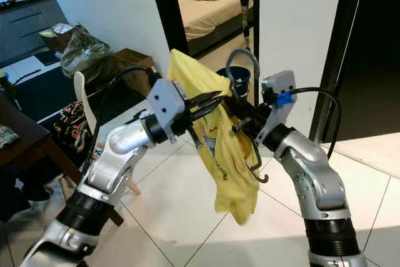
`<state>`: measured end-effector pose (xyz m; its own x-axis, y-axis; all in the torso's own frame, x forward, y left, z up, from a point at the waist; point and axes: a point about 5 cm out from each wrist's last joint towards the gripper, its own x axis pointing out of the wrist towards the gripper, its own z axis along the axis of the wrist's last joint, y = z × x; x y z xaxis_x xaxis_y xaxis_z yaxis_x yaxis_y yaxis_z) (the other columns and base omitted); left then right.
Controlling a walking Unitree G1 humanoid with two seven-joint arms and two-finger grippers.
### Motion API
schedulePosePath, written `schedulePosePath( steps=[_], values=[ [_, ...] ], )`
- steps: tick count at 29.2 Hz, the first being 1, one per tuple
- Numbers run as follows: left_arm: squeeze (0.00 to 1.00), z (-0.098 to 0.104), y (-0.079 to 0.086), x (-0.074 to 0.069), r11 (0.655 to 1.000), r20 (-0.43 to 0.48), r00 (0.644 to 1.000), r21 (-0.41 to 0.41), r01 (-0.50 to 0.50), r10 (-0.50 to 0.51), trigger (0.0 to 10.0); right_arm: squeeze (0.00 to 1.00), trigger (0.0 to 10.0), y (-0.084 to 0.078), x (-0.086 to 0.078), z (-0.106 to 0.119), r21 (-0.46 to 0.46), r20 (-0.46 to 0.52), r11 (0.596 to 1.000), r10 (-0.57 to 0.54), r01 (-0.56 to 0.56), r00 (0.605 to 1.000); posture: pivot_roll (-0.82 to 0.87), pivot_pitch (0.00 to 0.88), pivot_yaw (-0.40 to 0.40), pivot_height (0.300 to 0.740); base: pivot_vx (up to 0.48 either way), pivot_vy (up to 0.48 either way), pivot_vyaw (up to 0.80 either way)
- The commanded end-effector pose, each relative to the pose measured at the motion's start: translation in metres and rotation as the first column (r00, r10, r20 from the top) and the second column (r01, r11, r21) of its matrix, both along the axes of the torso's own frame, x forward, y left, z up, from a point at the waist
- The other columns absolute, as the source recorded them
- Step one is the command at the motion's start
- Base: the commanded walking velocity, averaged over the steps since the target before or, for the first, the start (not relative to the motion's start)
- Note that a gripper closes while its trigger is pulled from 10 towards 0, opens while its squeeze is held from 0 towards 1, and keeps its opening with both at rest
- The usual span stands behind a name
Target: Hang hanger
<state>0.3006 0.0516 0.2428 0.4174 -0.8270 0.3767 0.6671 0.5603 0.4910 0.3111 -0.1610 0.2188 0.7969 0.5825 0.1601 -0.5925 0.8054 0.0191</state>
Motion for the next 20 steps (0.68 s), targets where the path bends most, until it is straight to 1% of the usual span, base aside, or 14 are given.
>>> schedulePosePath(
  steps=[1,4,7,8,9,10,11,13,14,16,17,18,19,20],
  values=[
    [0.0,0.0,-0.005,-0.01,0.999,-0.013,0.999,-0.006,0.052,-0.053,10.0,0.0,10.0,-0.003,0.004,0.003,0.022,0.019,0.999,-0.043,0.043,0.999,-0.08,0.0,0.118,0.74,0.0,0.0,0.0],
    [0.0,-0.005,-0.009,-0.014,0.998,-0.038,0.997,0.005,0.066,-0.066,10.0,0.0,10.0,-0.003,0.006,0.001,0.032,0.013,0.998,-0.056,0.056,0.998,-0.08,0.0,0.118,0.74,0.0,0.0,0.0],
    [0.0,-0.025,-0.012,-0.02,0.994,-0.083,0.996,0.096,0.053,-0.045,10.0,0.0,10.0,-0.005,0.007,-0.001,0.041,0.012,0.997,-0.072,0.071,0.997,-0.08,0.0,0.119,0.74,0.0,0.0,0.0],
    [0.0,-0.025,-0.012,-0.02,0.994,-0.083,0.996,0.096,0.053,-0.045,10.0,0.0,10.0,-0.005,0.007,-0.001,0.041,0.012,0.997,-0.072,0.071,0.997,-0.08,0.0,0.119,0.74,0.0,0.0,0.0],
    [0.0,-0.029,-0.01,-0.019,0.991,-0.091,0.996,0.131,0.034,-0.023,10.0,0.0,10.0,-0.006,0.008,0.0,0.044,0.017,0.996,-0.075,0.074,0.997,-0.07,0.0,0.118,0.74,0.0,0.0,0.0],
    [0.0,-0.029,-0.01,-0.019,0.991,-0.091,0.996,0.131,0.034,-0.023,10.0,0.0,10.0,-0.006,0.008,0.0,0.044,0.017,0.996,-0.075,0.074,0.997,-0.07,0.0,0.118,0.74,0.0,0.0,0.0],
    [0.0,-0.033,-0.006,-0.018,0.984,-0.092,0.996,0.18,0.018,-0.001,10.0,0.0,10.0,-0.008,0.008,0.001,0.047,0.021,0.996,-0.081,0.08,0.996,-0.07,0.0,0.117,0.74,0.0,0.0,0.0],
    [0.0,-0.033,-0.006,-0.018,0.984,-0.092,0.996,0.18,0.018,-0.001,10.0,0.0,10.0,-0.008,0.008,0.001,0.047,0.021,0.996,-0.081,0.08,0.996,-0.07,0.0,0.117,0.74,0.0,0.0,0.0],
    [0.0,-0.032,0.006,-0.009,0.973,-0.093,0.993,0.227,-0.051,0.074,10.0,0.0,10.0,-0.008,0.009,0.003,0.051,0.035,0.996,-0.075,0.073,0.997,-0.06,0.0,0.118,0.74,0.0,0.0,0.0],
    [0.0,-0.032,0.006,-0.009,0.973,-0.093,0.993,0.227,-0.051,0.074,10.0,0.0,10.0,-0.008,0.009,0.003,0.051,0.035,0.996,-0.075,0.073,0.997,-0.06,0.0,0.118,0.74,0.0,0.0,0.0],
    [0.65,-0.028,0.014,-0.004,0.969,-0.094,0.99,0.232,-0.085,0.109,10.0,0.0,10.0,-0.008,0.009,0.004,0.055,0.043,0.997,-0.065,0.063,0.997,-0.06,0.0,0.118,0.74,0.0,0.0,0.0],
    [1.0,-0.023,0.02,-0.001,0.967,-0.089,0.987,0.229,-0.114,0.137,10.0,0.0,10.0,-0.006,0.008,0.005,0.057,0.049,0.997,-0.056,0.053,0.997,-0.06,0.0,0.118,0.74,0.0,0.0,0.0],
    [1.0,-0.023,0.02,-0.001,0.967,-0.089,0.987,0.229,-0.114,0.137,10.0,0.0,10.0,-0.006,0.008,0.005,0.057,0.049,0.997,-0.056,0.053,0.997,-0.06,0.0,0.118,0.74,0.0,0.0,0.0],
    [1.0,-0.018,0.025,0.001,0.966,-0.084,0.985,0.224,-0.131,0.153,10.0,0.0,10.0,-0.005,0.008,0.006,0.06,0.056,0.997,-0.048,0.044,0.997,-0.06,0.0,0.119,0.74,0.0,0.0,0.0]
  ],
)
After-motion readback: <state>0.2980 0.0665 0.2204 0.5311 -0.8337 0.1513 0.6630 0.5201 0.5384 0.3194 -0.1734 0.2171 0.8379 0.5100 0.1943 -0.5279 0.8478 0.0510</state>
